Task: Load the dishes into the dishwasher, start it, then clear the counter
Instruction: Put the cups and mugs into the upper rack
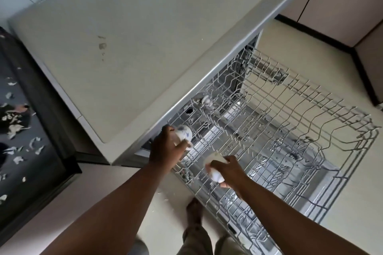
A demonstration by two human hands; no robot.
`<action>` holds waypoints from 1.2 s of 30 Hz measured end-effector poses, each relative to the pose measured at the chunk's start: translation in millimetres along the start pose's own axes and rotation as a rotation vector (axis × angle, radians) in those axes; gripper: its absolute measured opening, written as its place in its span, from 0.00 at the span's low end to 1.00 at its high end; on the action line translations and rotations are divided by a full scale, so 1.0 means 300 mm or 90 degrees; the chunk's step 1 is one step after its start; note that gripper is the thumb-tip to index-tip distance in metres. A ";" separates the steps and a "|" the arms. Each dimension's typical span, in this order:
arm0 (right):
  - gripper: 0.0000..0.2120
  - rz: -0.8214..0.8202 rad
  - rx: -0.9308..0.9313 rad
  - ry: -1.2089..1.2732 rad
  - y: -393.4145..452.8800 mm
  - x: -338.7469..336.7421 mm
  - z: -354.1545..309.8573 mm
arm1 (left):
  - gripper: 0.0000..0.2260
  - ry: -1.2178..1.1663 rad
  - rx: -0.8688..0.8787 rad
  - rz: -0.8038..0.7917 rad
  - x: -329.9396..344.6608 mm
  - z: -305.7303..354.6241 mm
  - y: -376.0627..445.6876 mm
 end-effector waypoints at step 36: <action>0.36 0.244 -0.198 -0.487 0.269 0.040 -0.349 | 0.26 0.117 -0.048 0.005 0.163 0.130 0.295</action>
Point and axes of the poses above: each hand's wrist, its own y-axis towards the middle knuckle, its own x-axis out of the palm, z = x × y, the point moved 9 cm from there along y, towards the middle knuckle
